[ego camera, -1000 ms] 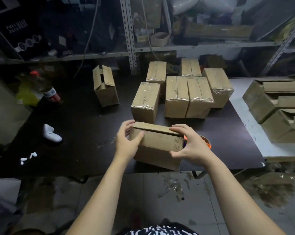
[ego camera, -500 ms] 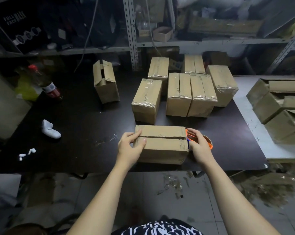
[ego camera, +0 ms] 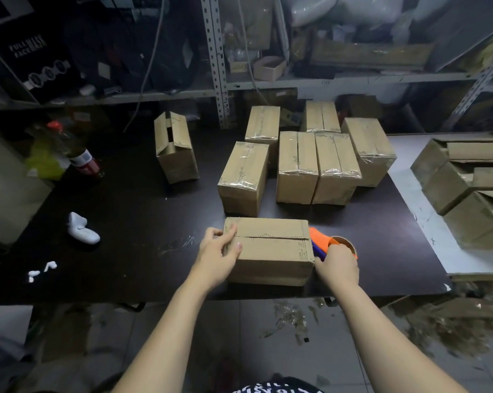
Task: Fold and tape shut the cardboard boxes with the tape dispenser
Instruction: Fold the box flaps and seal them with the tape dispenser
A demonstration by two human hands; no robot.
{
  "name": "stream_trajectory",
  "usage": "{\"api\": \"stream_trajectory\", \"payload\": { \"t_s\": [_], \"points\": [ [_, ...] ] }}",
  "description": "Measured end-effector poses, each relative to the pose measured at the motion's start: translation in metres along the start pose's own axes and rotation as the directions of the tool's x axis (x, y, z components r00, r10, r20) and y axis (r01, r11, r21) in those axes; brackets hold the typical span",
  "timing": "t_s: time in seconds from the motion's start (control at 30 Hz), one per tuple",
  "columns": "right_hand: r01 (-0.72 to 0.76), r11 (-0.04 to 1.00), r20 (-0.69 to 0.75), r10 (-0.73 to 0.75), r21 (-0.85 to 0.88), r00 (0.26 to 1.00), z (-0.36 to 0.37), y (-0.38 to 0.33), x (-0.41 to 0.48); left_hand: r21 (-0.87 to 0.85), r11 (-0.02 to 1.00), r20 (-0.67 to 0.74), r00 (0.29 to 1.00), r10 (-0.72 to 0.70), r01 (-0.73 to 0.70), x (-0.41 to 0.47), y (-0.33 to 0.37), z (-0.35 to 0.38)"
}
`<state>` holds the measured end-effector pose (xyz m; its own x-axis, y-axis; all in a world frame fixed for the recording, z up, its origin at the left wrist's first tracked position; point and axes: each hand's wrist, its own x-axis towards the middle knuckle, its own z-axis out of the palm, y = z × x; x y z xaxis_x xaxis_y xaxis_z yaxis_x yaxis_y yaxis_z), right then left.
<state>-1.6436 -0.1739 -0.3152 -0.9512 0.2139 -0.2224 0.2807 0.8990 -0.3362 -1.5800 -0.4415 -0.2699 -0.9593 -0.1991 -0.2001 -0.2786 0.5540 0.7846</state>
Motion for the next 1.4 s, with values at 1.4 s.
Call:
{"api": "stream_trajectory", "payload": {
  "t_s": [1.4],
  "points": [
    [0.775, 0.567, -0.484, -0.614, 0.280, 0.624, -0.101, -0.074, -0.059, -0.250, 0.826, -0.069, 0.860, 0.506, -0.506, 0.010, 0.145, -0.085]
  ]
}}
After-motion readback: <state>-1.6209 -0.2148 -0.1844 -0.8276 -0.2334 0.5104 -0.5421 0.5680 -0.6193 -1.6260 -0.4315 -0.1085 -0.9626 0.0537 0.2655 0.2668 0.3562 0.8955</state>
